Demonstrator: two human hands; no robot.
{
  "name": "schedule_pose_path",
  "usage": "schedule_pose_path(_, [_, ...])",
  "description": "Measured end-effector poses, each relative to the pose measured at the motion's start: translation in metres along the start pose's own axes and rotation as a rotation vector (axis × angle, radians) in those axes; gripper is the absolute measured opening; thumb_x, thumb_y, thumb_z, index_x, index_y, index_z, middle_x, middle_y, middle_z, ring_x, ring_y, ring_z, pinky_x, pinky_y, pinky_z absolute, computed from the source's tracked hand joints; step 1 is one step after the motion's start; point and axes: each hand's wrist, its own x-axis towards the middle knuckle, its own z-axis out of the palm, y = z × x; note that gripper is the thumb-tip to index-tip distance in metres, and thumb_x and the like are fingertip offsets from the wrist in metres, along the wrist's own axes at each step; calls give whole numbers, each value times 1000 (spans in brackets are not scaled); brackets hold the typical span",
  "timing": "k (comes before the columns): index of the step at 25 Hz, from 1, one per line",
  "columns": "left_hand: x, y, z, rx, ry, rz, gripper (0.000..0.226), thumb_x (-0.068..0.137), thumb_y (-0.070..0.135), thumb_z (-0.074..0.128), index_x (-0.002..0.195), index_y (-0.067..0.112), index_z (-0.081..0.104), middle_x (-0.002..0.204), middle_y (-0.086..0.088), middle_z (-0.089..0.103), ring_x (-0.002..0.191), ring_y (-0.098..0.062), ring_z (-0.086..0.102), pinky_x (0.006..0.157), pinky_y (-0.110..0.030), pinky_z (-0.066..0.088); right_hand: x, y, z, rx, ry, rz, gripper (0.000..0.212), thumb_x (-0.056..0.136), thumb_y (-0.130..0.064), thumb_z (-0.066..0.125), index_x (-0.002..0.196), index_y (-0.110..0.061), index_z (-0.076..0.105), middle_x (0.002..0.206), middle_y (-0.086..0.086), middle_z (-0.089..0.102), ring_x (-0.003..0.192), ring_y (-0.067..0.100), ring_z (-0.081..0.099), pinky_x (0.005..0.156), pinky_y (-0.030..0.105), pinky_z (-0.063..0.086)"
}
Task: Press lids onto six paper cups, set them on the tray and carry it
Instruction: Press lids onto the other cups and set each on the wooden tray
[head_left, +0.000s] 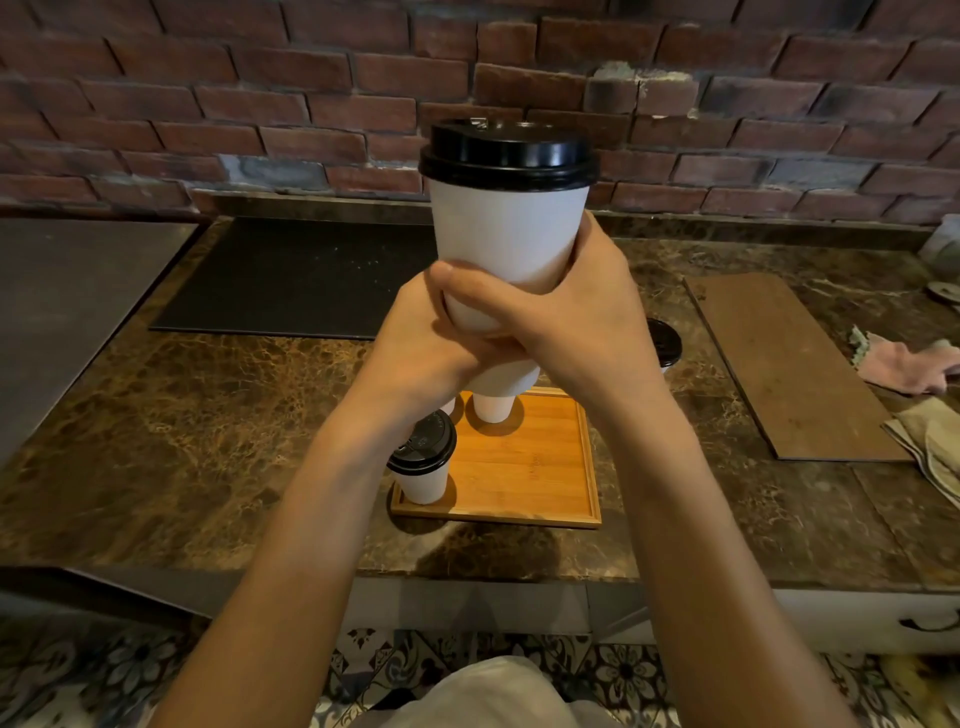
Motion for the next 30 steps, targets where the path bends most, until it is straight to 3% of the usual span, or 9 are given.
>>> schedule_pose_path(4, [0,-5,5,67,43,-12,33,79,11,69,95,34,50,84,20,54,74,30,50,60,6,38,-4,2,7,-29,82,5,92,61,-55,86,136,-19,44,121,-6,58,118,17,54,94,42,53])
schedule_pose_path(8, [-2,-6,4,82,33,-24,39,77,12,71,91,41,48,83,22,54,75,30,50,58,6,38,-5,3,9,-15,96,9,87,62,-55,86,131,-21,47,117,-9,58,115,16,57,93,41,53])
schedule_pose_path(12, [-1,-5,-3,-61,-32,-65,50,72,17,77,116,27,55,100,15,64,94,14,59,67,-1,46,-1,2,1,75,69,-13,81,62,-50,88,128,-24,49,115,-10,61,108,8,61,88,36,57])
schedule_pose_path(15, [2,-2,-9,-87,-134,-85,58,71,25,81,123,21,55,109,7,65,101,-4,63,76,-15,53,1,1,-5,157,6,-21,81,62,-47,85,130,-20,51,114,-9,62,103,7,64,81,28,59])
schedule_pose_path(18, [3,0,-14,-157,-212,-103,54,64,28,80,114,25,59,103,7,66,96,-9,65,72,-19,54,2,3,-12,287,-81,14,71,64,-41,82,126,-18,54,106,-7,65,96,4,67,72,20,57])
schedule_pose_path(23, [0,-4,-19,-361,-438,-96,51,71,20,75,119,29,58,111,6,67,109,-16,62,83,-23,52,5,13,-20,357,-292,40,59,72,-31,76,125,-16,57,109,1,67,100,12,68,77,24,56])
schedule_pose_path(26, [0,-9,-17,-341,-429,-103,53,71,24,76,120,31,58,114,5,66,110,-15,61,84,-23,51,8,18,-23,388,-378,56,53,75,-25,73,125,-15,57,107,-1,68,101,14,68,79,26,55])
schedule_pose_path(30, [-2,-14,-12,-340,-358,-124,48,70,23,76,115,29,61,108,8,68,106,-12,63,80,-20,52,10,21,-21,304,-379,64,58,74,-31,74,127,-16,56,110,1,67,101,13,68,82,29,58])
